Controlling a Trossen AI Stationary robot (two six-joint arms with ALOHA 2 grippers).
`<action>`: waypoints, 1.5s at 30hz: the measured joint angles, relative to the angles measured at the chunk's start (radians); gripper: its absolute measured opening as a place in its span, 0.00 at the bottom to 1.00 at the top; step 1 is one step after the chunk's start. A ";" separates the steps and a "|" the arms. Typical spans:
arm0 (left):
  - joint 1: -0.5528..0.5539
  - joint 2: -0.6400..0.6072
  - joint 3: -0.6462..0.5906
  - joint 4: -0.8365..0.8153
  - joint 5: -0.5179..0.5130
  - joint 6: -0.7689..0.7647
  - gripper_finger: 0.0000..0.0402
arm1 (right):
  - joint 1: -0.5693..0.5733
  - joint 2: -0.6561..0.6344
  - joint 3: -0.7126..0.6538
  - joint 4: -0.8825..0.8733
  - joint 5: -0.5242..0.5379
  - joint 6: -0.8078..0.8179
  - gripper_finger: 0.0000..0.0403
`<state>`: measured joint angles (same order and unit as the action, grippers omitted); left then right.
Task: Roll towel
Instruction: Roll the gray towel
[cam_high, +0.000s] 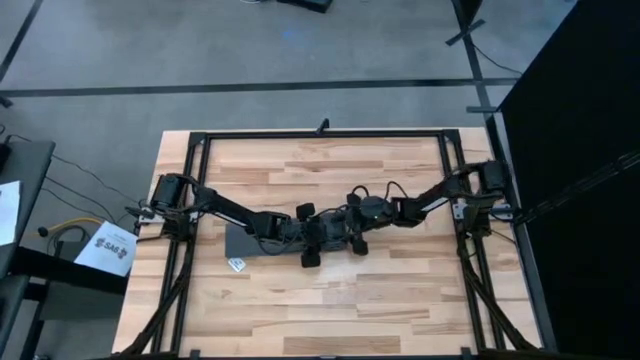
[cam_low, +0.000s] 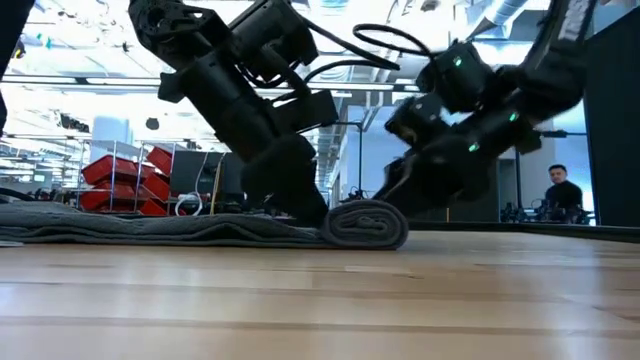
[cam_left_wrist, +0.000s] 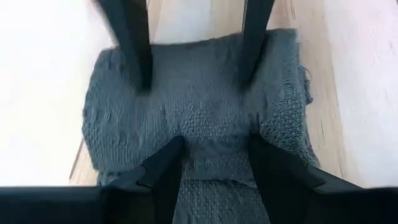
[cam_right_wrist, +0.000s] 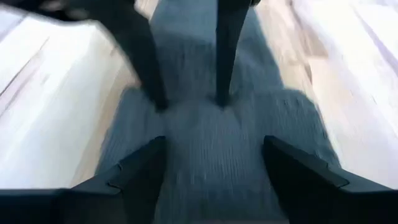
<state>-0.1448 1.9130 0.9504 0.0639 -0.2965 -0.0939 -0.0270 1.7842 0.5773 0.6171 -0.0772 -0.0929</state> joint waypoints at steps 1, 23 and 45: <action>0.000 0.000 0.000 -0.003 0.002 -0.001 0.43 | 0.001 -0.039 -0.001 -0.060 0.000 -0.009 0.64; 0.000 0.001 -0.151 0.261 0.005 -0.091 0.43 | -0.001 0.041 -0.020 -0.071 0.003 0.030 0.64; 0.000 -0.007 -0.122 0.319 0.008 0.015 0.43 | -0.002 -0.046 -0.023 -0.142 0.026 0.018 0.64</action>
<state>-0.1452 1.9064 0.8284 0.3827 -0.2886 -0.0784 -0.0289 1.7382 0.5541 0.4750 -0.0509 -0.0747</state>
